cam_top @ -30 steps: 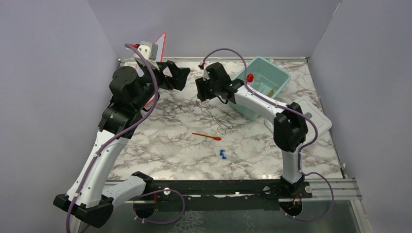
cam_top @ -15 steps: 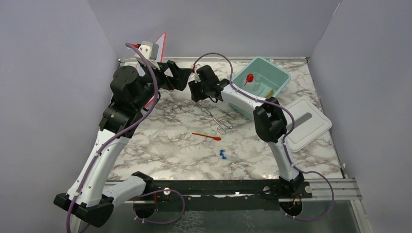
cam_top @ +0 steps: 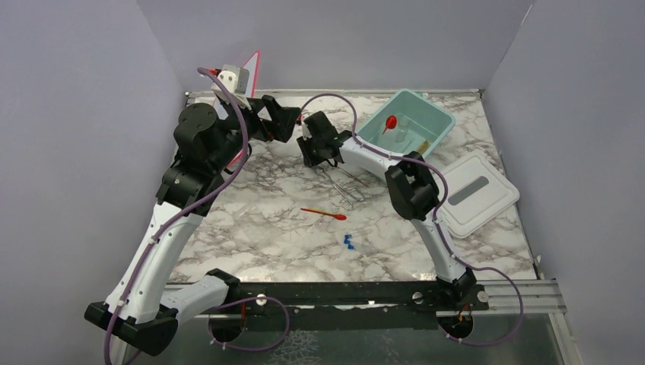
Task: Organize the chemistry lab equipment
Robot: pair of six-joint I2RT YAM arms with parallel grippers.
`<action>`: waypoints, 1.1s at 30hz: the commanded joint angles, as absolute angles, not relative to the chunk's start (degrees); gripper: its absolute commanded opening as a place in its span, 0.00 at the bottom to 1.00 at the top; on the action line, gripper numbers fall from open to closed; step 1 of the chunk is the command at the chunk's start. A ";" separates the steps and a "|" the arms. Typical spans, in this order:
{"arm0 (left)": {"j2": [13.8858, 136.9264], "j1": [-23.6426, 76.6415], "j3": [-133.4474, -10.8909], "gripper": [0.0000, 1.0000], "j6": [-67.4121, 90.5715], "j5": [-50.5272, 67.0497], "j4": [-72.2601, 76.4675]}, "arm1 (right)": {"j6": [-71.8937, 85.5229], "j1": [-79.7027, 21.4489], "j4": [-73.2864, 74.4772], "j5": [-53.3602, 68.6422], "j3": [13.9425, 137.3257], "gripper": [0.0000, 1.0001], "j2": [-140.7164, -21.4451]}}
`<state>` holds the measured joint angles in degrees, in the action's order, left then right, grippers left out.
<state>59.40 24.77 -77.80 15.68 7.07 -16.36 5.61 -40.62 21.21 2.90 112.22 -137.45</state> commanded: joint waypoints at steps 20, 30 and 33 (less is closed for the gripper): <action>57.94 24.96 -71.16 0.96 17.79 8.16 -13.40 | 3.83 -41.14 8.73 0.24 98.78 0.01 -119.31; 58.31 24.96 -62.77 0.94 24.99 10.20 -10.08 | 11.35 -41.04 6.12 0.23 89.65 0.01 -103.87; 59.37 24.96 -61.22 0.92 27.44 12.33 -8.62 | 13.59 -41.04 5.98 0.25 88.40 0.01 -100.55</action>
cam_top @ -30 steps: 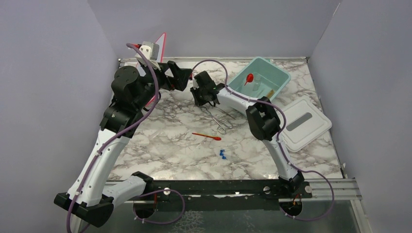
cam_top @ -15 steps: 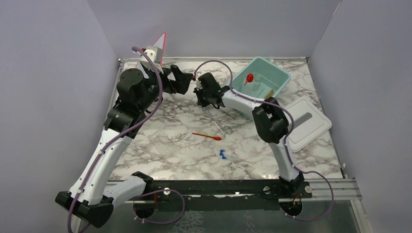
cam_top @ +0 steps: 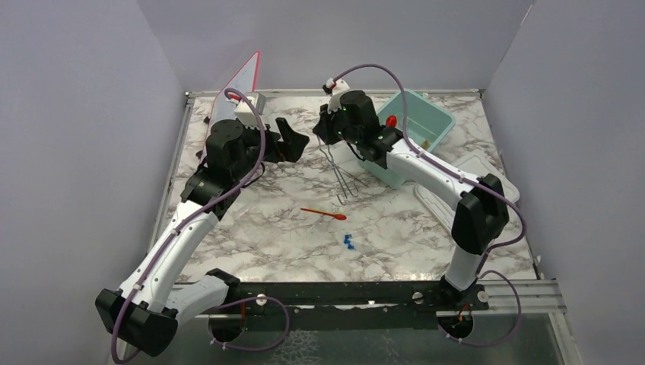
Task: Organize the chemistry lab equipment
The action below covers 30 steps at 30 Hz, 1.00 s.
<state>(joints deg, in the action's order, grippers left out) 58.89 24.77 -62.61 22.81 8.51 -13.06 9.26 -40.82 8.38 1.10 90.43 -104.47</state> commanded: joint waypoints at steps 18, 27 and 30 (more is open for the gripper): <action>77.10 28.47 -61.02 0.75 40.45 22.03 11.41 | 24.22 -41.04 9.84 -12.57 92.21 0.01 -91.82; 79.61 28.65 -61.52 0.31 42.19 23.76 13.14 | 26.82 -40.96 10.24 -12.34 90.79 0.01 -89.74; 80.14 28.65 -61.83 0.17 42.15 24.37 13.15 | 27.46 -40.98 10.57 -11.61 90.34 0.01 -89.25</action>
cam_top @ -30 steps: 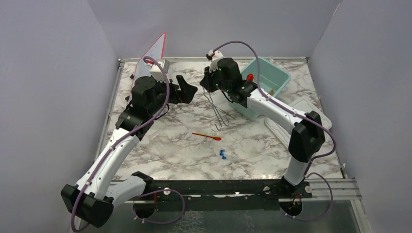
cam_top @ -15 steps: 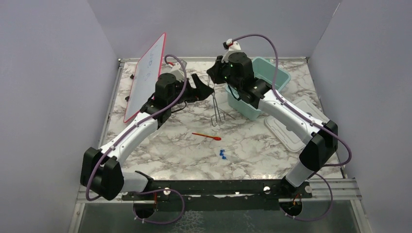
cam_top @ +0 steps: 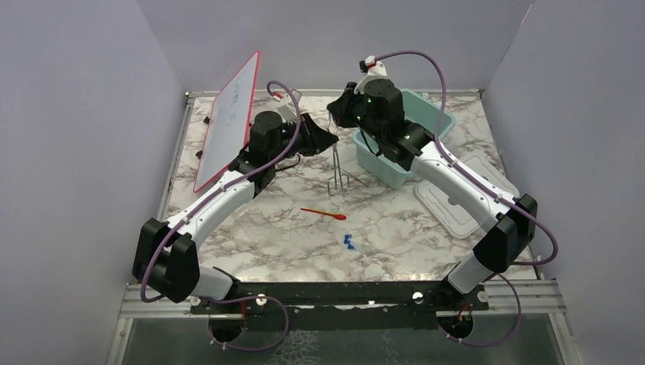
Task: Organize the chemistry lab equipment
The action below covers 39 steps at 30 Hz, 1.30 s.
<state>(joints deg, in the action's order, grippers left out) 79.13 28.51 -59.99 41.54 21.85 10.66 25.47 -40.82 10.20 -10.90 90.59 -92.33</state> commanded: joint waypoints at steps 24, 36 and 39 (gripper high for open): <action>81.34 28.48 -70.46 0.00 40.42 19.01 1.78 | 29.38 -41.01 10.75 8.54 72.12 0.65 -79.96; 79.03 28.47 -70.06 0.04 40.86 19.75 0.29 | 30.57 -40.96 10.31 3.99 78.18 0.12 -88.36; 78.48 28.39 -72.37 0.43 38.88 15.97 -5.31 | 30.67 -40.96 10.99 1.04 78.56 0.05 -87.51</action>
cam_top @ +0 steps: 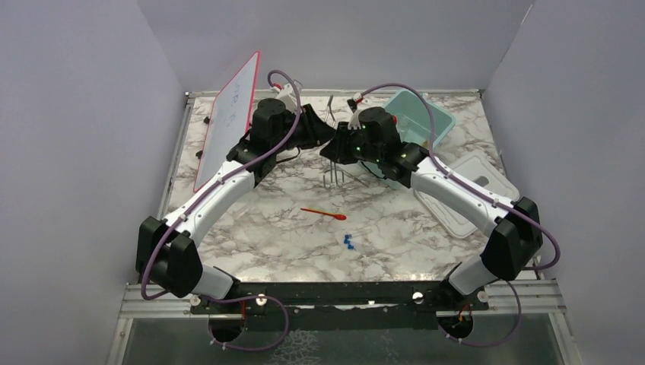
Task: Organize the chemistry lab equipment
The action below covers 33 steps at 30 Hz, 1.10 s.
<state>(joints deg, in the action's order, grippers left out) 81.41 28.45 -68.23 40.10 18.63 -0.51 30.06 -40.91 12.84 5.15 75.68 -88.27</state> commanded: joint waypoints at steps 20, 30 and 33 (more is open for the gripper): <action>71.45 27.51 -77.16 0.83 26.04 2.92 -16.97 | 38.37 -16.81 34.45 -21.95 86.91 0.01 -90.43; 71.15 27.51 -76.11 0.83 25.51 2.30 -16.96 | 45.26 -15.59 37.00 -22.39 86.98 0.01 -99.19; 71.29 27.50 -76.20 0.83 25.48 2.20 -16.98 | 48.29 -14.75 38.02 -21.16 88.17 0.01 -102.26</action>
<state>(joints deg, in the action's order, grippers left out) 72.62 27.70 -76.36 26.46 3.60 -16.95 42.81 -15.92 36.27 -20.93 86.15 -99.48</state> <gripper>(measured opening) 0.826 0.224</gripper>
